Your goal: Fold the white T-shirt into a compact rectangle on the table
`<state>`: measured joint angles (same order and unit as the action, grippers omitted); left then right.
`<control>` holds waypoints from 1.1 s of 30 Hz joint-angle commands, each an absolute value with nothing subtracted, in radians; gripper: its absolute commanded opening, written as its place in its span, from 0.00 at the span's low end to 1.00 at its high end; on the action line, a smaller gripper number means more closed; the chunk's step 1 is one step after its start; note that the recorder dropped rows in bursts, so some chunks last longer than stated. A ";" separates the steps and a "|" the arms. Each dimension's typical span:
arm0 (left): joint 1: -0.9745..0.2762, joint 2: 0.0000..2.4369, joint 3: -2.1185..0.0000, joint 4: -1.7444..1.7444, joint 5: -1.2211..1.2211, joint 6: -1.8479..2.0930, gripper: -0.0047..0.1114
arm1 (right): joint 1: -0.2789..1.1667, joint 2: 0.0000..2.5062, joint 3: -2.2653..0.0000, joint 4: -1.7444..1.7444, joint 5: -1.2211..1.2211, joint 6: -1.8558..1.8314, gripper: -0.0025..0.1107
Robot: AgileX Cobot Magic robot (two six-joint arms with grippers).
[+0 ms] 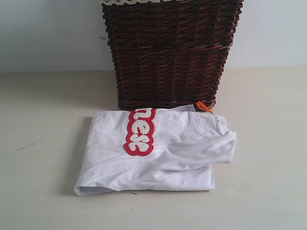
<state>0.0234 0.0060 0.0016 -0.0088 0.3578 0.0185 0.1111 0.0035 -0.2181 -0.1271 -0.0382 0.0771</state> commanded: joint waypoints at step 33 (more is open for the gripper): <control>0.026 0.000 0.000 -0.013 0.353 0.020 0.04 | 0.105 0.000 0.000 -0.131 0.275 0.144 0.02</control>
